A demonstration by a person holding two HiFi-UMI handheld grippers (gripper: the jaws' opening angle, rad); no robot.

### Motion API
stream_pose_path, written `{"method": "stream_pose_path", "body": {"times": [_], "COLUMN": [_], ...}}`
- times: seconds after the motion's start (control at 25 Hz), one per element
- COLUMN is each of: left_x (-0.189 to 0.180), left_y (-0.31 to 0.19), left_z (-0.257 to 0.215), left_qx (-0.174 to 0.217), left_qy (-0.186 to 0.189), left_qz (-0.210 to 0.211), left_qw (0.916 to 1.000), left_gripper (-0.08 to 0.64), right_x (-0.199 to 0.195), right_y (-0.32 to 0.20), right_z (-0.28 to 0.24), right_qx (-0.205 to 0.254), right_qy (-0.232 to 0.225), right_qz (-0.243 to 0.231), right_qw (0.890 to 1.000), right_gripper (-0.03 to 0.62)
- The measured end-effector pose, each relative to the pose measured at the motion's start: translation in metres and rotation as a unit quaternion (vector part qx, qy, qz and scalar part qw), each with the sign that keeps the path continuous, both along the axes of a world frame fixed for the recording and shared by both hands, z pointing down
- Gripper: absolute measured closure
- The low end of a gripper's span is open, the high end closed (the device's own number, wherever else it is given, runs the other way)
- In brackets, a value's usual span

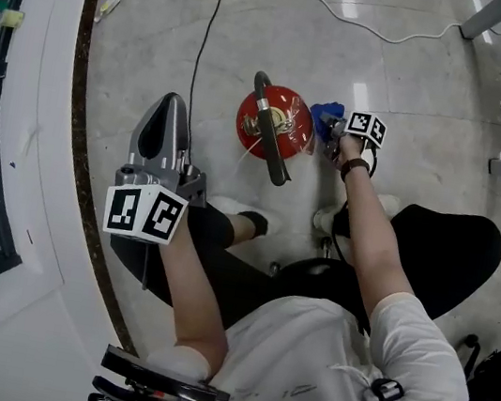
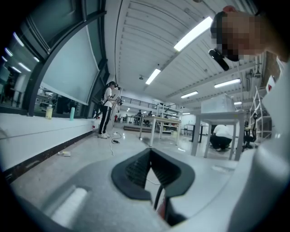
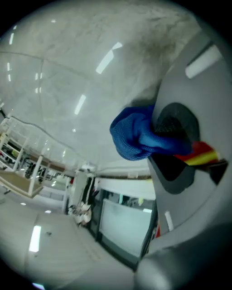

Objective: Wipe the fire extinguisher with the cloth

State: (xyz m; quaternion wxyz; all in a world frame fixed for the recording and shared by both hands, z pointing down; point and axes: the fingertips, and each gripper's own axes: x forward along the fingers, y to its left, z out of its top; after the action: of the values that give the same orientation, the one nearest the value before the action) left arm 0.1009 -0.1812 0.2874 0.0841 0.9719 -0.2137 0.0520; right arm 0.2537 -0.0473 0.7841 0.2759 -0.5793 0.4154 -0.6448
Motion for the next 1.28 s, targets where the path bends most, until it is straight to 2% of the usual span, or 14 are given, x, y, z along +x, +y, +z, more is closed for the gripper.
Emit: {"method": "stream_pose_path", "body": {"times": [0.08,0.12,0.2,0.28,0.4,0.44,0.48,0.56,0.72,0.84,0.88,1.08,1.2,1.28], "left_x": [0.005,0.008,0.013,0.018,0.024,0.024,0.025,0.025,0.020,0.013,0.010,-0.004,-0.009,-0.009], "left_y": [-0.003,-0.005,-0.010,-0.012,-0.012,-0.012,-0.011,-0.009,-0.006,-0.009,-0.010,-0.018,-0.021,-0.023], "left_z": [-0.006,-0.010,-0.020,-0.031,-0.042,-0.043,-0.044,-0.041,-0.035,-0.030,-0.028,-0.008,0.006,0.012], "left_qx": [0.000,0.000,0.005,0.010,0.013,0.013,0.012,0.010,0.005,0.005,0.006,0.000,-0.007,-0.010], "left_qy": [0.011,0.016,0.028,0.043,0.059,0.061,0.062,0.062,0.055,0.045,0.040,0.013,-0.003,-0.008], "left_qz": [0.003,0.004,0.006,0.010,0.017,0.017,0.017,0.016,0.017,0.010,0.006,-0.009,-0.015,-0.017], "left_qw": [0.9999,0.9999,0.9996,0.9990,0.9980,0.9979,0.9978,0.9979,0.9983,0.9989,0.9992,0.9999,0.9999,0.9998], "left_gripper": [0.560,0.560,0.560,0.560,0.560,0.560,0.560,0.560,0.560,0.560,0.560,0.560,0.560,0.560], "right_x": [0.022,0.030,0.035,0.030,-0.005,-0.020,-0.033,-0.043,-0.014,-0.010,-0.012,-0.015,-0.018,-0.018], "right_y": [-0.019,-0.027,-0.035,-0.034,-0.037,-0.041,-0.044,-0.050,-0.047,-0.041,-0.038,-0.013,0.003,0.004], "right_z": [-0.085,-0.142,-0.255,-0.345,-0.428,-0.437,-0.436,-0.412,-0.350,-0.246,-0.208,-0.040,0.023,0.041], "right_qx": [0.112,0.174,0.278,0.355,0.428,0.430,0.419,0.381,0.351,0.240,0.211,0.098,0.033,0.015], "right_qy": [-0.012,-0.017,-0.007,0.034,0.064,0.069,0.077,0.086,0.037,0.013,-0.006,-0.071,-0.060,-0.040], "right_qz": [0.018,0.023,0.020,-0.013,-0.101,-0.134,-0.163,-0.187,-0.102,-0.091,-0.085,-0.015,0.003,-0.022], "right_qw": [0.993,0.984,0.960,0.934,0.896,0.890,0.890,0.902,0.930,0.966,0.974,0.993,0.998,0.999], "right_gripper": [0.528,0.528,0.525,0.525,0.525,0.525,0.525,0.525,0.526,0.526,0.528,0.526,0.526,0.526]}}
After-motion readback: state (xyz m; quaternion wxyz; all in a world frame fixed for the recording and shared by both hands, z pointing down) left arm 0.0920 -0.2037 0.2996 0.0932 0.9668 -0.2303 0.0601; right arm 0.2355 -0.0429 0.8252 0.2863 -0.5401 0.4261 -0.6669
